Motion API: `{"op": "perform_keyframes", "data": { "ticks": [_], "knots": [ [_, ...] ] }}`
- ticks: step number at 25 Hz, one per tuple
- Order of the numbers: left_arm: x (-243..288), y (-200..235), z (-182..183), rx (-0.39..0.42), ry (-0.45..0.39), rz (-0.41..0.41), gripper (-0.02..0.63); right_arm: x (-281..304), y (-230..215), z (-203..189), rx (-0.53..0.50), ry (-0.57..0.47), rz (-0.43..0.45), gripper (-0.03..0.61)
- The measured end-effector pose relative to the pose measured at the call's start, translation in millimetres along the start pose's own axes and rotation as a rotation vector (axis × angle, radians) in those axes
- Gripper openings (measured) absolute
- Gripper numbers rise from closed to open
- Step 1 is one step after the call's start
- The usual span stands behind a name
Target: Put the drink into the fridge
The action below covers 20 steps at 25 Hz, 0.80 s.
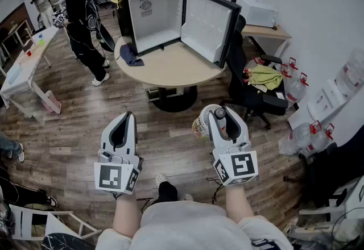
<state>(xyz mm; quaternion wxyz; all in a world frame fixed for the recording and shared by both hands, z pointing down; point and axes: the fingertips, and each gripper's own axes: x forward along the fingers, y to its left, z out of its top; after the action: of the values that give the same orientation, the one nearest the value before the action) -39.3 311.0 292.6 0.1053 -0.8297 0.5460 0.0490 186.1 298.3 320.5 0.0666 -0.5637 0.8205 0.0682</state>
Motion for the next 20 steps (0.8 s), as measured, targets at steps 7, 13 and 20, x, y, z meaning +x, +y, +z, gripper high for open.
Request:
{"op": "perform_keyframes", "data": {
  "ticks": [7,13,20],
  "knots": [
    [16,18,-8,-0.007,0.006,-0.001,0.006,25,1,-8,0.017,0.006,-0.009,0.16],
    [40,41,-16,-0.011,0.009,-0.006,0.006,56,-1,-15,0.015,0.017,-0.025,0.16],
    [73,72,-23,-0.009,-0.006,-0.017,0.006,100,-5,-22,0.004,0.016,-0.035,0.16]
  ]
}}
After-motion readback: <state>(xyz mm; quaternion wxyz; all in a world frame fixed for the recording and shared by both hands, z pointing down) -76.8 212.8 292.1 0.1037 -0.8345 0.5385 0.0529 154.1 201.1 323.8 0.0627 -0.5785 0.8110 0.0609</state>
